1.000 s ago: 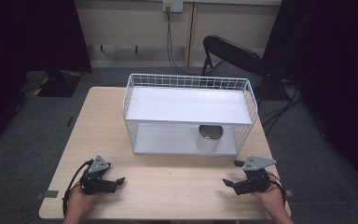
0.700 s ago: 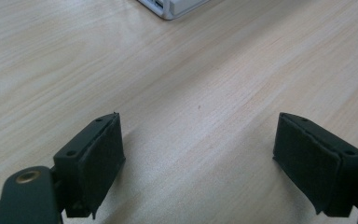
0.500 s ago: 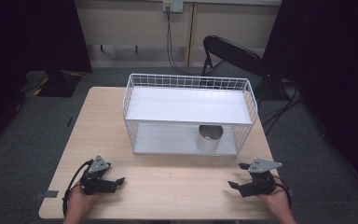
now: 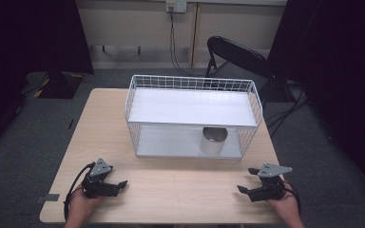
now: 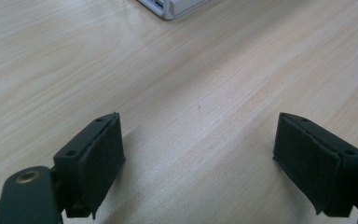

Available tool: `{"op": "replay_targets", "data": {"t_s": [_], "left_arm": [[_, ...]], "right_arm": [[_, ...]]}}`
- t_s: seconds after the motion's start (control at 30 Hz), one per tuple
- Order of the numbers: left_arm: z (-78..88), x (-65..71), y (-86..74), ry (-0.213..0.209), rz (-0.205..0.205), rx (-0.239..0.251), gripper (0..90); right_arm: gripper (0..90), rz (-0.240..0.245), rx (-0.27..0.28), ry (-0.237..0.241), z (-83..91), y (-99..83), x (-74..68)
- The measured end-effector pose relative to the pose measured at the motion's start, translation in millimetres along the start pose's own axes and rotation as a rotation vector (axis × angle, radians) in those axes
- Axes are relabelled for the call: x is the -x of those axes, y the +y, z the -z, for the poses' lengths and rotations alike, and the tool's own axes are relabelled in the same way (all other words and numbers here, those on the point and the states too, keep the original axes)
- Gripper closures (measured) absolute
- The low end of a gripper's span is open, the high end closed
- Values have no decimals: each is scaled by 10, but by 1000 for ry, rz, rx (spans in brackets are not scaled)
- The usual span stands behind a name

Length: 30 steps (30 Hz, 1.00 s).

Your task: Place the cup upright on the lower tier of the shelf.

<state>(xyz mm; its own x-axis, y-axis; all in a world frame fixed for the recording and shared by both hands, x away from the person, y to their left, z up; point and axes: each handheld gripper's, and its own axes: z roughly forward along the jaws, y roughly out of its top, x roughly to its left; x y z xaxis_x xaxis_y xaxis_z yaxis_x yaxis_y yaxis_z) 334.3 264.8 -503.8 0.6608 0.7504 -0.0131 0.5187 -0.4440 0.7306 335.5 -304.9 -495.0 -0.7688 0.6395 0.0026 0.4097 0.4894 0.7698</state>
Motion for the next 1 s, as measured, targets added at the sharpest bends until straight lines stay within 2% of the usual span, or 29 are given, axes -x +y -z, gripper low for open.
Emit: {"op": "replay_targets", "data": {"t_s": [1.0], "left_arm": [[0,0,0,1,0,0,155]], "right_arm": [[143,-30,-52,-23,57,-194,134]]}}
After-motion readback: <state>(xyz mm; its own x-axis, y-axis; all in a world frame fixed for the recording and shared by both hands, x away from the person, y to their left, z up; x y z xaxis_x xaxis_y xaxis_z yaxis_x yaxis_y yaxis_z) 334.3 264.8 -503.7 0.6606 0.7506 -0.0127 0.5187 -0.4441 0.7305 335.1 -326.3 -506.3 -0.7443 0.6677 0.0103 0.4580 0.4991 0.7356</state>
